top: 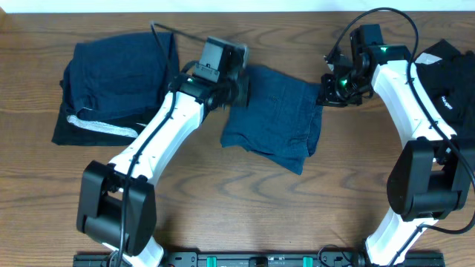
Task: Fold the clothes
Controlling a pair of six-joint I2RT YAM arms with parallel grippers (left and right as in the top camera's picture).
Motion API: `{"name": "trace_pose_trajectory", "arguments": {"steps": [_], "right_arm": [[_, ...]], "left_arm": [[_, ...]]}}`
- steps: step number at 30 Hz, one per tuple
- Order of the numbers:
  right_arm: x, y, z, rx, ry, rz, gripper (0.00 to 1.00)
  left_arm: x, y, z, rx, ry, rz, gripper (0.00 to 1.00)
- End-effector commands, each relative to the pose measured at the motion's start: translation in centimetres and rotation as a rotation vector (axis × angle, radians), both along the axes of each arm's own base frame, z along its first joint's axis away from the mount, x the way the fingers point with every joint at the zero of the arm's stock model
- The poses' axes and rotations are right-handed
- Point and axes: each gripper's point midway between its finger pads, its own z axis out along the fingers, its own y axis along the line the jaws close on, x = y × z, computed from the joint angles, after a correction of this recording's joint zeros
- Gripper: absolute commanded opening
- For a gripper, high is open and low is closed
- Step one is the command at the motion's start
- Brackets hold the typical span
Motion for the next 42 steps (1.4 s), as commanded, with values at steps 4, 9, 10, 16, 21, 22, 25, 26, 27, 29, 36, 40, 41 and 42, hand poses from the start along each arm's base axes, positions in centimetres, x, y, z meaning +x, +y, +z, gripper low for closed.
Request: {"name": "trace_pose_trajectory", "arguments": {"steps": [4, 9, 10, 16, 21, 22, 25, 26, 27, 29, 36, 40, 41, 42], "right_arm": [[0.8, -2.1, -0.3, -0.085, -0.018, -0.053, 0.99], [0.8, -2.1, -0.3, -0.085, -0.019, -0.051, 0.99], [0.8, -2.1, -0.3, -0.085, -0.019, -0.051, 0.99], [0.8, -2.1, -0.3, -0.085, -0.018, -0.051, 0.99], [0.8, -2.1, -0.3, -0.085, -0.018, -0.051, 0.99], [0.8, -2.1, -0.3, -0.085, -0.018, -0.051, 0.99], [0.8, -2.1, -0.3, -0.085, -0.018, -0.051, 0.99], [0.8, -2.1, -0.3, -0.085, -0.018, -0.051, 0.99], [0.8, -2.1, -0.3, -0.085, -0.018, -0.051, 0.99], [0.8, -2.1, -0.3, -0.085, -0.018, -0.051, 0.99], [0.8, -2.1, -0.3, -0.085, -0.018, -0.051, 0.99], [0.8, -2.1, -0.3, -0.085, -0.018, -0.051, 0.99], [0.8, -2.1, -0.3, -0.085, -0.019, -0.051, 0.99], [0.8, -2.1, -0.3, -0.085, -0.018, -0.051, 0.99]], "left_arm": [[-4.7, -2.0, -2.6, 0.040, 0.157, -0.099, 0.15], [-7.0, -3.1, -4.1, 0.068, 0.198, -0.147, 0.15], [-7.2, -3.3, -4.4, 0.072, 0.208, -0.150, 0.15], [-8.1, -2.9, -6.9, 0.091, 0.318, -0.073, 0.15], [-8.6, -2.6, -11.0, 0.129, 0.424, -0.022, 0.16], [-9.1, -2.3, -12.1, 0.147, 0.465, -0.006, 0.16], [-9.7, -1.3, -13.8, 0.172, 0.548, 0.052, 0.16], [-9.5, -0.9, -13.9, 0.169, 0.556, 0.075, 0.15], [-9.2, -0.5, -13.9, 0.165, 0.561, 0.097, 0.16], [-8.4, 0.7, -13.7, 0.165, 0.559, 0.127, 0.16], [-2.9, 9.8, -14.2, 0.363, 0.375, 0.174, 0.24], [1.8, 12.8, -13.6, 0.382, 0.210, 0.250, 0.31], [3.0, 13.0, -13.1, 0.366, 0.173, 0.268, 0.38], [4.0, 13.2, -12.7, 0.354, 0.140, 0.283, 0.48]]}}
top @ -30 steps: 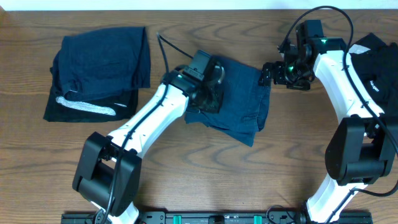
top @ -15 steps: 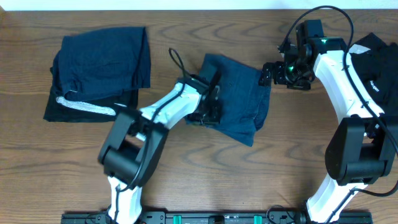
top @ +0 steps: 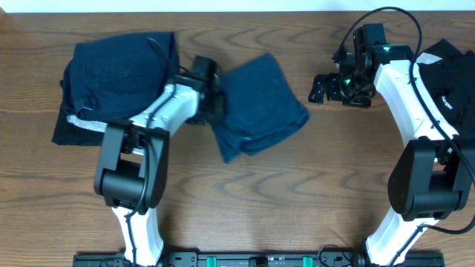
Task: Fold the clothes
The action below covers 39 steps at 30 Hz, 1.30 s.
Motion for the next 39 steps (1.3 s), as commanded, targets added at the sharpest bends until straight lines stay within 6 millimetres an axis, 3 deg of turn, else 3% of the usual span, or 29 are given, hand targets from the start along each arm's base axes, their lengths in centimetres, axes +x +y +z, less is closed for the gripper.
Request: {"name": "trace_pose_trajectory", "arguments": {"steps": [1, 4, 5, 7, 10, 13, 17, 21, 29, 39], "right_arm": [[0.2, -0.2, 0.2, -0.002, -0.004, -0.012, 0.99], [0.2, -0.2, 0.1, -0.002, -0.004, -0.012, 0.99], [0.2, -0.2, 0.1, -0.002, -0.003, -0.012, 0.99], [0.2, -0.2, 0.1, -0.002, -0.004, -0.012, 0.99], [0.2, -0.2, 0.1, -0.002, -0.003, -0.012, 0.99], [0.2, -0.2, 0.2, -0.002, -0.004, -0.012, 0.99], [0.2, -0.2, 0.1, -0.002, -0.004, -0.012, 0.99], [0.2, -0.2, 0.2, -0.002, -0.004, -0.012, 0.99], [0.2, -0.2, 0.2, -0.002, -0.004, -0.012, 0.99], [0.2, -0.2, 0.1, -0.002, -0.004, -0.012, 0.99]], "left_arm": [[2.9, 3.1, 0.4, 0.111, -0.096, 0.031, 0.53], [5.6, 2.7, 3.1, 0.102, -0.191, 0.007, 0.61], [6.1, 2.5, 4.1, 0.098, -0.210, 0.006, 0.66], [6.7, 2.1, 6.1, 0.090, -0.235, 0.007, 0.67], [6.2, 2.0, 8.7, 0.074, -0.227, 0.042, 0.75], [4.2, 2.4, 9.8, 0.031, -0.158, 0.182, 0.80], [0.7, 1.0, 8.8, -0.037, 0.002, 0.189, 0.82], [-1.3, -0.9, 7.6, -0.054, 0.069, 0.141, 0.83], [-2.8, -4.5, 6.9, -0.046, 0.074, 0.100, 0.84], [-3.9, -4.8, 5.5, 0.049, 0.066, 0.140, 0.85]]}}
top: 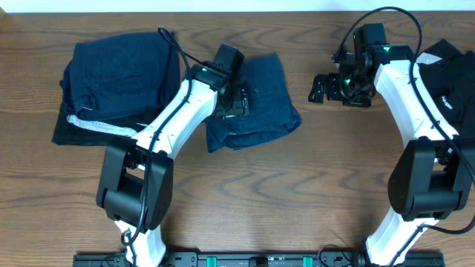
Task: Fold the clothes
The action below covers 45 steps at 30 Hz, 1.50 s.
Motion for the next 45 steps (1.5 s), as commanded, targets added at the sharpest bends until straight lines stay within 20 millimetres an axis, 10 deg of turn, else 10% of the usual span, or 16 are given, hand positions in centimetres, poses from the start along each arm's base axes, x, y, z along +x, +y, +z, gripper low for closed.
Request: {"name": "trace_pose_trajectory", "arguments": {"steps": [1, 11, 37, 45], "right_arm": [[0.2, -0.2, 0.2, -0.002, -0.004, -0.012, 0.99], [0.2, -0.2, 0.1, -0.002, -0.004, -0.012, 0.99], [0.2, -0.2, 0.1, -0.002, -0.004, -0.012, 0.99], [0.2, -0.2, 0.2, -0.002, -0.004, -0.012, 0.99]], "left_arm": [[-0.4, 0.9, -1.4, 0.039, 0.021, 0.060, 0.84], [-1.5, 1.0, -3.4, 0.016, 0.086, 0.242, 1.00], [-3.1, -0.2, -10.0, -0.022, 0.183, 0.288, 0.99], [-3.1, -0.3, -9.9, -0.029, 0.187, 0.287, 0.72]]}}
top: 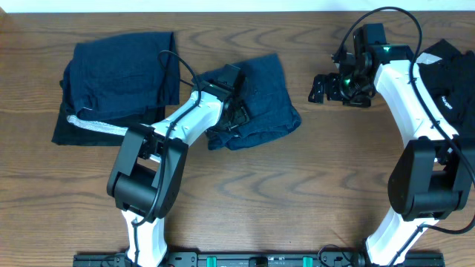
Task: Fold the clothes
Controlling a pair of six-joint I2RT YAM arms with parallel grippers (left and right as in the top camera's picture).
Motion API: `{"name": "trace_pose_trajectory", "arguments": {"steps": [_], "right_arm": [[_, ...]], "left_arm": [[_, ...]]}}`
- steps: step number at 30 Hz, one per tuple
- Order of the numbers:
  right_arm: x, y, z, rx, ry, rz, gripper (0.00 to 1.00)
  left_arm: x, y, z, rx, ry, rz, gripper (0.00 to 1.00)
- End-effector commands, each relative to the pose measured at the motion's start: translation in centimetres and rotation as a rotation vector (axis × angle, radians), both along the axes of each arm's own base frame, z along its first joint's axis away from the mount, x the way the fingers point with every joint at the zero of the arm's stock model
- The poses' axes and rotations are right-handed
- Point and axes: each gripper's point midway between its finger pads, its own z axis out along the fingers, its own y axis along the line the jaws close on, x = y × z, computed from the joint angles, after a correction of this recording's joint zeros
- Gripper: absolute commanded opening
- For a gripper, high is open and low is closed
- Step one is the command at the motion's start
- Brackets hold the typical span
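A folded blue garment [263,100] lies at the table's middle back, its lower left edge bunched. My left gripper [235,117] rests on that left part, fingers spread and pressed into the cloth, and looks open. To the left sits a stack of folded dark blue clothes [119,78]. My right gripper [318,87] hovers over bare wood to the right of the garment, open and holding nothing.
A pile of black clothes [449,67] lies at the right edge behind my right arm. The wooden table [297,193] is bare along the front. A white-trimmed dark piece [93,126] sticks out under the left stack.
My left gripper has shifted a little toward the front on the blue garment's left part, with the arm drawn closer in. The garment keeps nearly the same shape. The right arm has not moved.
Both grippers first held the blue garment by its left and right edges. Then the right one was off it and open, while the garment lay farther left, turned. Afterwards the left gripper sat on top of the garment, now nearer its lower left edge.
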Motion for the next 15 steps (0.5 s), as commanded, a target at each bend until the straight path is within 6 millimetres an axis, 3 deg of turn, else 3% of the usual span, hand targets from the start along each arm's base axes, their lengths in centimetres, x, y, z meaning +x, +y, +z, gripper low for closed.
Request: {"name": "trace_pose_trajectory", "arguments": {"steps": [1, 4, 11, 15], "right_arm": [[0.22, -0.21, 0.16, -0.002, -0.004, -0.012, 0.99], [0.22, -0.20, 0.16, -0.002, -0.004, -0.012, 0.99], [0.21, -0.21, 0.15, -0.002, -0.004, -0.012, 0.99], [0.21, -0.21, 0.15, -0.002, -0.004, -0.012, 0.99]], "left_arm": [[-1.92, -0.10, -3.15, 0.004, 0.100, -0.011, 0.69], [-1.87, -0.12, -3.14, 0.003, 0.098, -0.011, 0.57], [-1.85, -0.13, -3.14, 0.003, 0.098, -0.011, 0.50], [-1.85, -0.13, -3.14, 0.003, 0.098, -0.011, 0.36]]}}
